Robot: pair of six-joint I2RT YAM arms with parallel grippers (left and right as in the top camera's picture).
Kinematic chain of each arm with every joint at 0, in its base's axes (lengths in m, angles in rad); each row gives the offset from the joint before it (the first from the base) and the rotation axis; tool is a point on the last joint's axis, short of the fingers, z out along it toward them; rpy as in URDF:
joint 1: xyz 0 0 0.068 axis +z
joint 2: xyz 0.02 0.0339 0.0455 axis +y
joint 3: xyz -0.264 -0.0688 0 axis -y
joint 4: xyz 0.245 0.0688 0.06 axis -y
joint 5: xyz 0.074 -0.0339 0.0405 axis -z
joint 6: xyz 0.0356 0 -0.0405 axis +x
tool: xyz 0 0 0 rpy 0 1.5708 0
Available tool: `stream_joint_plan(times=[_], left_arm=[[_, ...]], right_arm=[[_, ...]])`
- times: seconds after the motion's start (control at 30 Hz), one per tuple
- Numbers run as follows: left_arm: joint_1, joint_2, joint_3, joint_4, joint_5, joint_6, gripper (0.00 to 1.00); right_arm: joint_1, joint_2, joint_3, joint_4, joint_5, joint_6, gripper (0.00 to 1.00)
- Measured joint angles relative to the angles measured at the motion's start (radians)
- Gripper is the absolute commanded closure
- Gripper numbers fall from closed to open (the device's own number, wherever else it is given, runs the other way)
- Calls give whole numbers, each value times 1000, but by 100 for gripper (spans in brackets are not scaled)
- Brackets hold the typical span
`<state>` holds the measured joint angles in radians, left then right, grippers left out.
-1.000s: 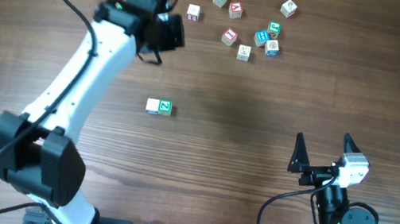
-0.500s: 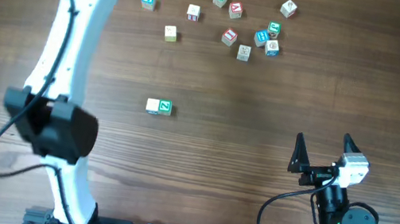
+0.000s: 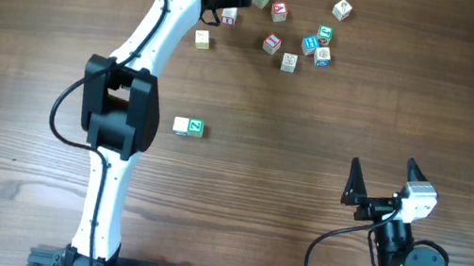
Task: Form a horizontal line
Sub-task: 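Reach the left gripper forward to the block cluster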
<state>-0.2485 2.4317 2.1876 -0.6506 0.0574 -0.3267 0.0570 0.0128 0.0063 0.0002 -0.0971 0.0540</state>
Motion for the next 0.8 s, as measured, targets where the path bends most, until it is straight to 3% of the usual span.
stream_joint_plan(times=[0.47, 0.63, 0.7, 0.8], left_arm=[[0, 46, -15, -173, -10, 0, 11], [0, 46, -18, -269, -94, 0, 12], [0, 46, -18, -282, -106, 0, 14], [0, 46, -18, -330, -116, 1, 26]], right_arm=[[0, 0, 0, 0, 0, 0, 0], [0, 0, 0, 0, 0, 0, 0], [0, 0, 0, 0, 0, 0, 0], [0, 0, 0, 0, 0, 0, 0]])
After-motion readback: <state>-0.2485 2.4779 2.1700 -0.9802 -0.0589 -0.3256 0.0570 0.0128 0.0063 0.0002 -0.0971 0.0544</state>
